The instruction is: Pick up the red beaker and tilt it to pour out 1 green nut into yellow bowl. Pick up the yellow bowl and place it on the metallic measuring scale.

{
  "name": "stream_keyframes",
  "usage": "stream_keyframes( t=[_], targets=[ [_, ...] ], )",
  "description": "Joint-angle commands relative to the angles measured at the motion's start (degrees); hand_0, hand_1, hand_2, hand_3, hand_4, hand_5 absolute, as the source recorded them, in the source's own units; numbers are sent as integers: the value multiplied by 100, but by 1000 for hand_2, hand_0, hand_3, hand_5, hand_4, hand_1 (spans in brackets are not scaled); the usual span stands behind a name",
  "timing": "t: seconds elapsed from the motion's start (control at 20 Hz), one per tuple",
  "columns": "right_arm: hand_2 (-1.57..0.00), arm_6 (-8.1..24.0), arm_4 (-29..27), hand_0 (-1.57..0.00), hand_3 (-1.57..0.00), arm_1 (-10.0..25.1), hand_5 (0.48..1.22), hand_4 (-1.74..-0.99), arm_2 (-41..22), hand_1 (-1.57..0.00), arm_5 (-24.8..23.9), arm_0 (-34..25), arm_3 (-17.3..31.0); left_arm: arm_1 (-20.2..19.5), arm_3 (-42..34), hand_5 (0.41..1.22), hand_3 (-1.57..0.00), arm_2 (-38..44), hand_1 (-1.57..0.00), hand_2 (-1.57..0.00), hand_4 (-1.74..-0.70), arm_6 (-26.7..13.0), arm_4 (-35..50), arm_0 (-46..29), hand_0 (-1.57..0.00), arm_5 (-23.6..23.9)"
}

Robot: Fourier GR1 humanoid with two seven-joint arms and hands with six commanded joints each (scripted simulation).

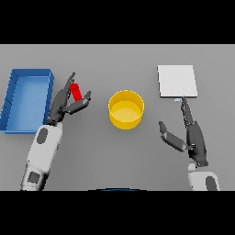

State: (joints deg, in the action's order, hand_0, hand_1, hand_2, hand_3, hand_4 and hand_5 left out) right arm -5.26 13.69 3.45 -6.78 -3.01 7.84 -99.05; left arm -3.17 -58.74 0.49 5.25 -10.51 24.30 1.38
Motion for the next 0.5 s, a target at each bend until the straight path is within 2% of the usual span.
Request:
stream_keyframes(
  t=[0.0,0.2,0.35,0.4,0.45],
  targets=[
    [1,-30,-9,1,1,-21,641,-1268,-2,1,-1,15,43,15,116,683,1,20,1,1,-1289,-2,-3,73,1,15],
    [1,-4,22,1,1,-25,640,-1264,-7,1,-28,-4,5,41,504,692,1,163,1,1,-1320,131,96,428,1,-18],
    [1,49,-14,1,1,46,641,-1261,35,1,11,66,-29,98,739,704,1,273,1,0,-1348,388,162,523,1,33],
    [1,59,-11,1,1,56,642,-1259,50,1,9,39,33,110,734,724,-31,339,-26,-67,-1378,477,242,532,1,22],
    [1,65,-20,1,1,45,642,-1260,48,1,7,30,20,117,838,750,-124,422,-146,-182,-1410,499,296,583,-119,56]
  ],
)
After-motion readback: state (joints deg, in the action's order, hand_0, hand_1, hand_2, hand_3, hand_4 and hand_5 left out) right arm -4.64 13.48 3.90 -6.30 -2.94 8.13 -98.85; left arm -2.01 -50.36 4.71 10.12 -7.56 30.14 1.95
